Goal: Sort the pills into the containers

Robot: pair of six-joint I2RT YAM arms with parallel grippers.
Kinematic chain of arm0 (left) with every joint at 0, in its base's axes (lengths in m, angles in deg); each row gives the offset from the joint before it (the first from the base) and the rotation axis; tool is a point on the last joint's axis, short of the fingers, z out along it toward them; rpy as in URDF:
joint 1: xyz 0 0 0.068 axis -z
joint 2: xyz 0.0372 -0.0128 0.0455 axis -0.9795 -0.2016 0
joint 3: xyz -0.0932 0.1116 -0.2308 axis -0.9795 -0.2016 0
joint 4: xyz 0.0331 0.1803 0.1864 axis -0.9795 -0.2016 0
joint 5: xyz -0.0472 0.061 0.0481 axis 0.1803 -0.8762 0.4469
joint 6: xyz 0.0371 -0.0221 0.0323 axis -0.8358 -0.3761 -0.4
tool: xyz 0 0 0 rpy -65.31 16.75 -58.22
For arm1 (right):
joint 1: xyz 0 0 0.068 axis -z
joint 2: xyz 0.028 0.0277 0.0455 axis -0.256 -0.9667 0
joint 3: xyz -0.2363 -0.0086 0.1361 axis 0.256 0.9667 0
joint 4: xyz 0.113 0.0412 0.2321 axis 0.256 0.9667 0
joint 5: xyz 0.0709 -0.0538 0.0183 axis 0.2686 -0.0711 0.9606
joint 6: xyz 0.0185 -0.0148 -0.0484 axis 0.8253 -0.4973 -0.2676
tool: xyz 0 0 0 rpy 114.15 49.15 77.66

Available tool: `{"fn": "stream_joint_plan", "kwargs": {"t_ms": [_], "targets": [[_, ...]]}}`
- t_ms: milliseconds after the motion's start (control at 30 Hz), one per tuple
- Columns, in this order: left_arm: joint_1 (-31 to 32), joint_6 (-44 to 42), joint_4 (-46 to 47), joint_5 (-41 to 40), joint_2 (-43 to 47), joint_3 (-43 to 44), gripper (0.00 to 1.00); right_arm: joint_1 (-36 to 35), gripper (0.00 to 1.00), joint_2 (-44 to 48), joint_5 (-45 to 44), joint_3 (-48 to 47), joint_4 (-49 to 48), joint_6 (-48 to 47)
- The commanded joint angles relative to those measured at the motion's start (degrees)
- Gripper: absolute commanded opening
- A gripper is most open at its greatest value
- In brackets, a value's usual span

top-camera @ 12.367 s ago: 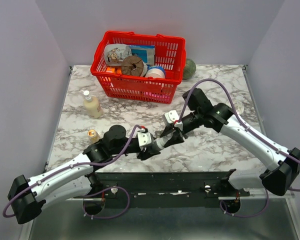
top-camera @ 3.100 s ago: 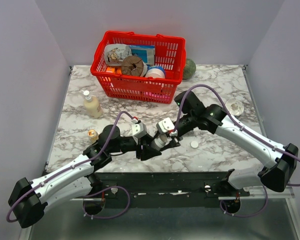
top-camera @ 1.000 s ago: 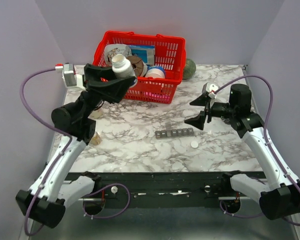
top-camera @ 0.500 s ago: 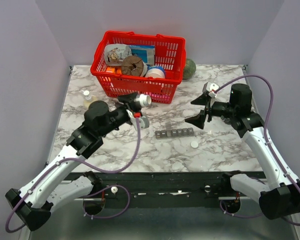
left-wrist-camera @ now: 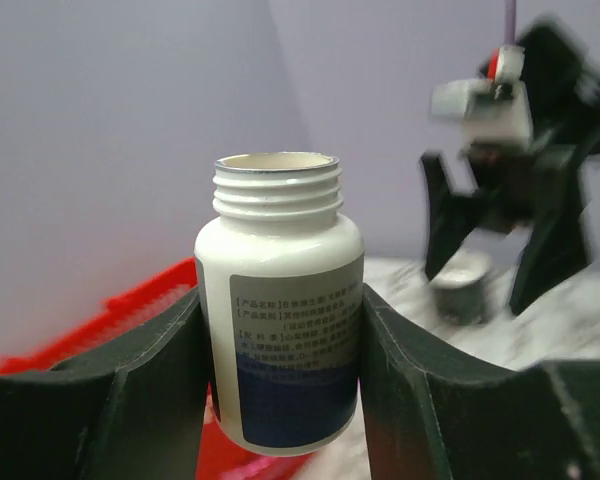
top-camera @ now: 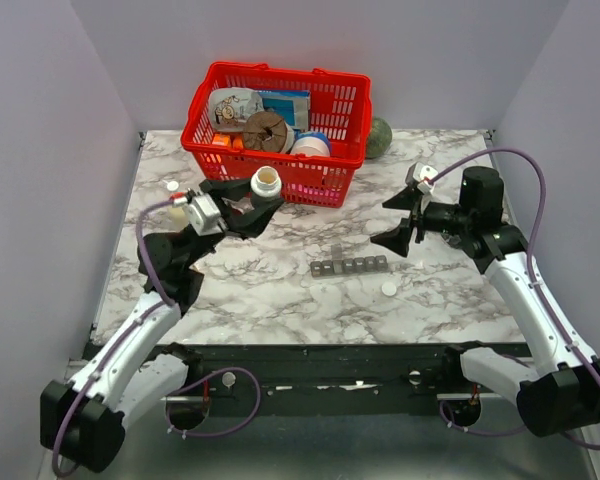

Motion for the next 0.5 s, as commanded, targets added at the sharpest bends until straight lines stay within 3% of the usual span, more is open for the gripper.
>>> {"fn": "stream_joint_plan", "kwargs": {"t_ms": [0, 67, 233, 467], "targets": [[-1.7, 61.0, 55.9, 5.8, -12.0, -2.6, 0.0, 0.7, 1.0, 0.9, 0.4, 0.4, -0.3, 0.0], [2.3, 58.0, 55.9, 6.2, -11.2, 0.2, 0.0, 0.7, 1.0, 0.7, 0.5, 0.3, -0.5, 0.2], [6.2, 62.3, 55.8, 2.0, -11.8, 12.3, 0.0, 0.8, 1.0, 0.5, 0.5, -0.2, -0.6, 0.8], [1.1, 61.2, 55.6, 3.0, -12.2, 13.3, 0.0, 0.8, 1.0, 1.3, -0.3, 0.1, -0.7, 0.8]]}}
